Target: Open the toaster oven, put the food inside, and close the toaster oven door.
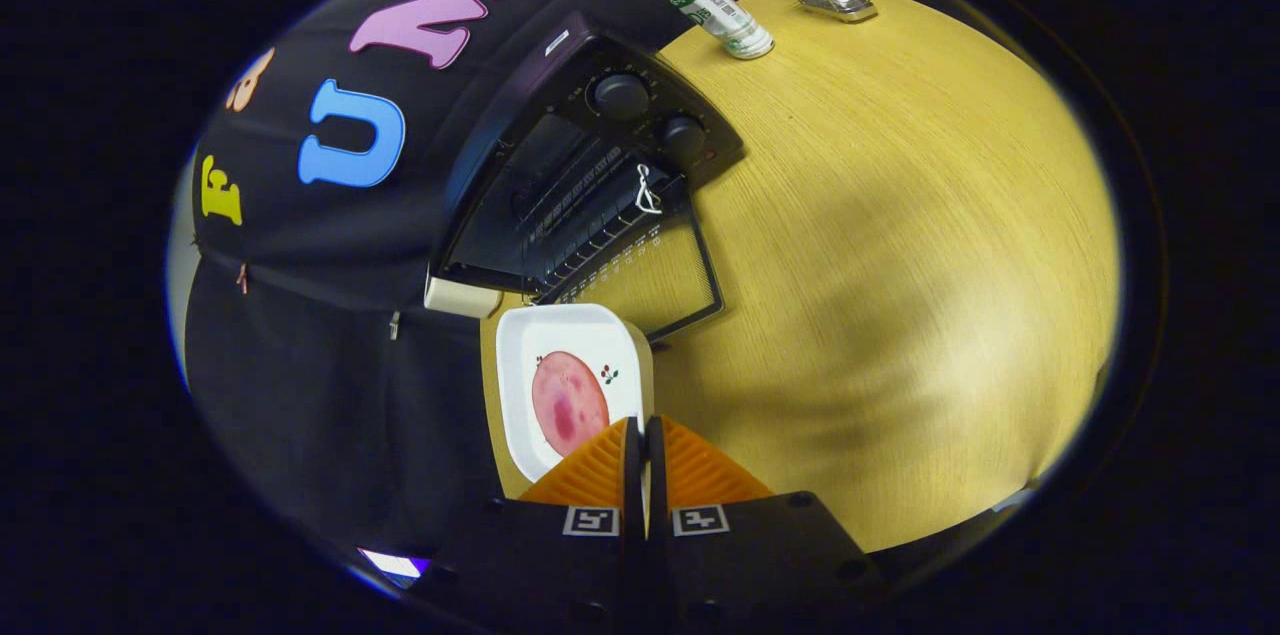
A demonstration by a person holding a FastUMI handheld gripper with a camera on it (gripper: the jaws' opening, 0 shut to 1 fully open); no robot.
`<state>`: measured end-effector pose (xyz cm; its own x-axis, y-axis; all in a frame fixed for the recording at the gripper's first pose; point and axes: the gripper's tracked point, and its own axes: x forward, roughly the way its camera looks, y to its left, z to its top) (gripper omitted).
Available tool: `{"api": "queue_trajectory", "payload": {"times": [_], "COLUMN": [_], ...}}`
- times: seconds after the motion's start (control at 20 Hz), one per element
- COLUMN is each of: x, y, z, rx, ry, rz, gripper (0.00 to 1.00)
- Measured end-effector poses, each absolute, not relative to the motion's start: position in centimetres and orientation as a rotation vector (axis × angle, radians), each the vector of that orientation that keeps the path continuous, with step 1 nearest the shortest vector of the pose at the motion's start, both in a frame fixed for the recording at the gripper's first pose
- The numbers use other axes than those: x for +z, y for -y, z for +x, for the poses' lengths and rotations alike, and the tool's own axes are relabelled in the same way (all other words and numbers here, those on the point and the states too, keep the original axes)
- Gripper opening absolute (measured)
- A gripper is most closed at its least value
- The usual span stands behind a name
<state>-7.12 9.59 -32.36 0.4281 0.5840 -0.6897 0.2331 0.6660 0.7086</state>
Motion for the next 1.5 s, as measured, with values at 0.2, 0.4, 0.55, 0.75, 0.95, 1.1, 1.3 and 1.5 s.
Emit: {"api": "queue_trajectory", "payload": {"times": [0.2, 0.4, 0.55, 0.75, 0.95, 1.1, 1.3, 1.5], "x": [-32.7, -33.2, -33.7, -34.0, -35.0, -35.7, -36.4, -37.2], "y": [-12.9, -15.5, -16.6, -17.6, -18.0, -18.4, -17.5, -17.8], "z": [-4.1, -0.9, 1.4, 4.5, 6.6, 8.0, 9.1, 10.2], "rx": [0.108, -0.058, -0.183, -0.345, -0.485, -0.545, -0.654, -0.692], "ry": [-1.063, -0.986, -0.929, -0.84, -0.766, -0.732, -0.67, -0.651], "rz": [0.973, 1.132, 1.199, 1.317, 1.382, 1.414, 1.427, 1.452], "gripper": [0.05, 0.05, 0.05, 0.05, 0.05, 0.05, 0.05, 0.05]}}
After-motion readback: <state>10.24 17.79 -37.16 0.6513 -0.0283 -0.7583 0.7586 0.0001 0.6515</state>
